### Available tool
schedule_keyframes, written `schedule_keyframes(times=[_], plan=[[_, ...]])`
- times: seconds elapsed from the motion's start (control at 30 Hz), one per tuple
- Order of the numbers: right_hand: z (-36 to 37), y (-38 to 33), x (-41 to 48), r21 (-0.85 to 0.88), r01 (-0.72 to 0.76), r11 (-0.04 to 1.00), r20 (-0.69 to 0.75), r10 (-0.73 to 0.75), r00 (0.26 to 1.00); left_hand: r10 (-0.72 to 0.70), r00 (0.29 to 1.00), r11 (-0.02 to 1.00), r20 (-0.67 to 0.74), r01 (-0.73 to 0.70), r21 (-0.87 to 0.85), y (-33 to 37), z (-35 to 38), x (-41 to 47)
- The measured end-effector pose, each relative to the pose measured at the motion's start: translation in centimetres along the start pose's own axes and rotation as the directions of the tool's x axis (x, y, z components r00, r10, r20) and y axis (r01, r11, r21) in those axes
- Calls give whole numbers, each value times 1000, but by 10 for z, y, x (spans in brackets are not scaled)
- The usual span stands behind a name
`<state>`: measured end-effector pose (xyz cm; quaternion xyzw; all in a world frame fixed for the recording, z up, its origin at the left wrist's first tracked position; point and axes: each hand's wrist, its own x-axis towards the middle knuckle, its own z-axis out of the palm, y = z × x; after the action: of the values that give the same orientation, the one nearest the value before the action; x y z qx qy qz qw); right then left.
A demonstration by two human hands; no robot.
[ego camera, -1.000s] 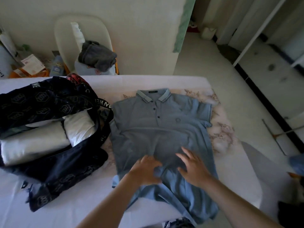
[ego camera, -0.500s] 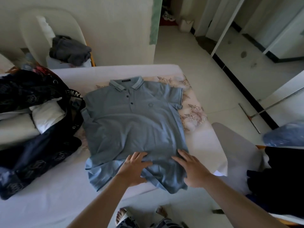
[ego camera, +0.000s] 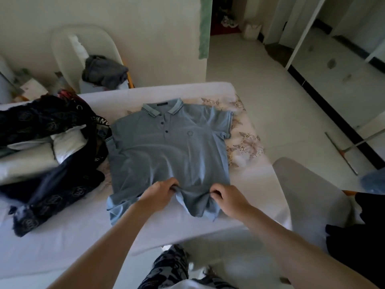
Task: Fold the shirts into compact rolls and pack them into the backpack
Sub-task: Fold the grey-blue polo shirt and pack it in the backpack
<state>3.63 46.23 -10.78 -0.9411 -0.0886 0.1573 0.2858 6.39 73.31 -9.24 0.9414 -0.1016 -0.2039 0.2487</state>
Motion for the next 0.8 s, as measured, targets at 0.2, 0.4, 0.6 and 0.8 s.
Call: schedule_keyframes(times=[0.2, 0.4, 0.6, 0.8], plan=[[-46, -23, 82, 254, -126, 959, -56, 145, 988, -67, 996, 998, 58, 67, -3, 3, -66, 57], [-85, -40, 184, 409, -316, 856, -15, 353, 936, -94, 965, 993, 245, 73, 97, -12, -135, 143], [-123, -55, 281, 764, -341, 548, -141, 657, 740, -206, 928, 978, -312, 183, -101, -12, -171, 218], [-75, -28, 260, 273, -241, 931, -172, 294, 940, 110, 973, 991, -204, -123, -53, -26, -105, 195]])
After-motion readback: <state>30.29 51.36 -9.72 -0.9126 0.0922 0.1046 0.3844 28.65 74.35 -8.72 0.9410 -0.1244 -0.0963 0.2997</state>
